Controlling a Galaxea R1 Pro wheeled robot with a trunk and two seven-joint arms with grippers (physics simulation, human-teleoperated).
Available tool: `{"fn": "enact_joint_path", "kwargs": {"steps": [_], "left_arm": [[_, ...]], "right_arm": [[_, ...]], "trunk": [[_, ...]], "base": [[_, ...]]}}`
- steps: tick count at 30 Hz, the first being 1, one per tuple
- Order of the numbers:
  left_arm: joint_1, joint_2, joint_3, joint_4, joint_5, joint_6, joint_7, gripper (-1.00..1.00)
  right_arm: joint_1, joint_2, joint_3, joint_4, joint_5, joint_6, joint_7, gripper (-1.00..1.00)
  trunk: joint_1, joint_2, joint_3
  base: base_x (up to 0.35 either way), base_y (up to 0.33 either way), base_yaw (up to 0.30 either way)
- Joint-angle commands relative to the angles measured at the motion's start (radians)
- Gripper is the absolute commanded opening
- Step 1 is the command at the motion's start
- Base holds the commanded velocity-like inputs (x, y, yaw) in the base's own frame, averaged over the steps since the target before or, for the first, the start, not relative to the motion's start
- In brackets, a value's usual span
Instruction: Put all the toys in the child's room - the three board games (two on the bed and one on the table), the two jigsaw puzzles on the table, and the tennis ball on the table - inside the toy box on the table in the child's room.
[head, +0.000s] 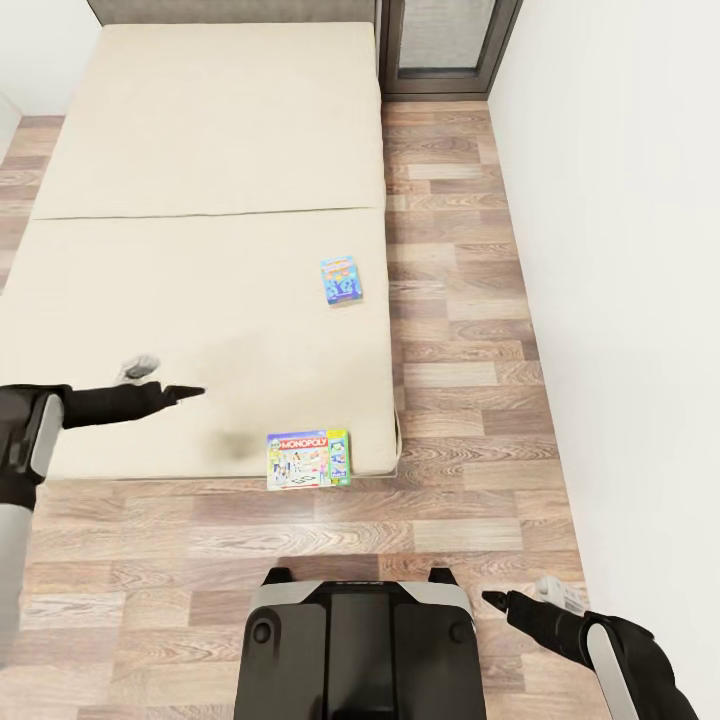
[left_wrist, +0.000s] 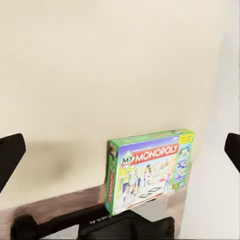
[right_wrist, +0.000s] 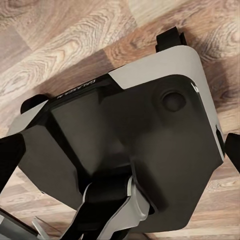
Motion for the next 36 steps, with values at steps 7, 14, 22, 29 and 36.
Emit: {"fn": "enact_joint_path", "kwargs": {"steps": [7, 14, 22, 29, 36], "left_arm": [[0.142, 0.154, 0.010, 0.037, 0.008, 0.007, -0.415, 1.00], [0.313, 0.188, 0.103, 0.115, 0.006, -0.028, -0.632, 1.00], [0.443, 0.189, 0.208, 0.176, 0.010, -0.111, -0.657, 1.00], [0.473, 0.190, 0.272, 0.203, 0.009, -0.121, -0.657, 1.00], [0.478, 0.192, 0.298, 0.212, 0.008, -0.127, -0.657, 1.00]], "right_arm": [[0.000, 0.000, -0.003, -0.001, -0.001, -0.001, 0.009, 1.00], [-0.001, 0.001, -0.004, -0.002, -0.008, -0.002, 0.012, 1.00], [0.000, 0.002, -0.004, -0.014, -0.012, -0.001, 0.053, 1.00], [0.000, 0.002, -0.018, -0.017, -0.012, -0.004, 0.155, 1.00], [0.000, 0.002, -0.042, -0.015, -0.012, -0.004, 0.201, 1.00]], "trunk": [[0.001, -0.001, -0.001], [0.001, -0.001, -0.001], [0.001, -0.001, -0.001], [0.001, -0.001, -0.001], [0.001, -0.001, -0.001]], "base": [[0.000, 0.000, 0.000], [0.000, 0.000, 0.000], [0.000, 0.000, 0.000], [0.000, 0.055, 0.000], [0.000, 0.176, 0.000]]}}
